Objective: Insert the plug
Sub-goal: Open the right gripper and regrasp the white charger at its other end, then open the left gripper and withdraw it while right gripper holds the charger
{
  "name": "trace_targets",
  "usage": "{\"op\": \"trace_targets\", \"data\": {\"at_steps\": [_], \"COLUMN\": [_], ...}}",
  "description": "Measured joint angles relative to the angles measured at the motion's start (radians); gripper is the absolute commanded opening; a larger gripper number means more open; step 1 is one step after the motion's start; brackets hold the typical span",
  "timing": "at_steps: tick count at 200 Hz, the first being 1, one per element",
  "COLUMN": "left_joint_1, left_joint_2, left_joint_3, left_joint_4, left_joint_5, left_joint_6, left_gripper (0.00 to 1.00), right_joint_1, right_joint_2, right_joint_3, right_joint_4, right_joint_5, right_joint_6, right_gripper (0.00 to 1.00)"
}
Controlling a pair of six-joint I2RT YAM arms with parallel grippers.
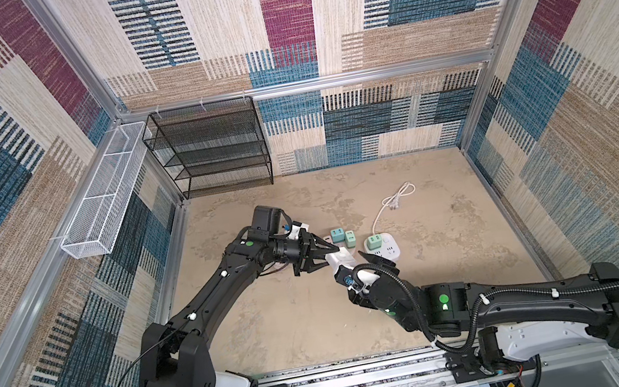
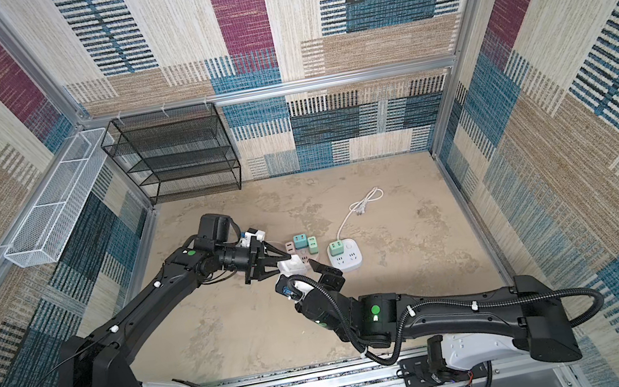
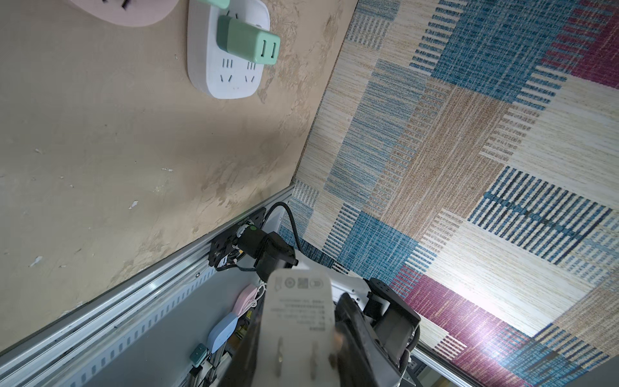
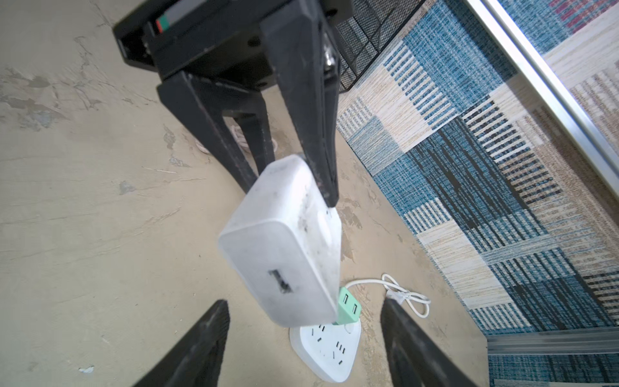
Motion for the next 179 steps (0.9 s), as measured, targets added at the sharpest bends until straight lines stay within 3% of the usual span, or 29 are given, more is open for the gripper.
{"op": "trace_targets", "data": {"at_steps": [56,140,172,179], "left_joint_1": [-0.009,-0.014,-0.022,-0.024], "left_joint_2": [-0.012,-0.028,-0.029,-0.029], "left_joint_3": [-0.007,-0.013,-0.014,-0.016], "left_joint_4": [-0.006,-0.006,-0.005,-0.003], "left_joint_5": [0.0,0.001,0.001,0.001], "left_joint_6": [0.0,0.0,0.0,0.0], "left_gripper": [0.0,0.0,0.0,0.0], "right_joint_1": [0.002,0.002,0.002,0.002], "right_joint_2": [0.026,0.075,0.085,0.086], "right_joint_3": [0.021,0.033,0.033,0.033], "right_joint_4": [0.029,0.065,0.072,0.075], "right_joint_5": [0.002,-0.014,-0.016,-0.016], "right_joint_6": [-0.069,-0.126,-0.139,-0.141], "right_gripper": [0.73,0.64,0.53,0.46]}}
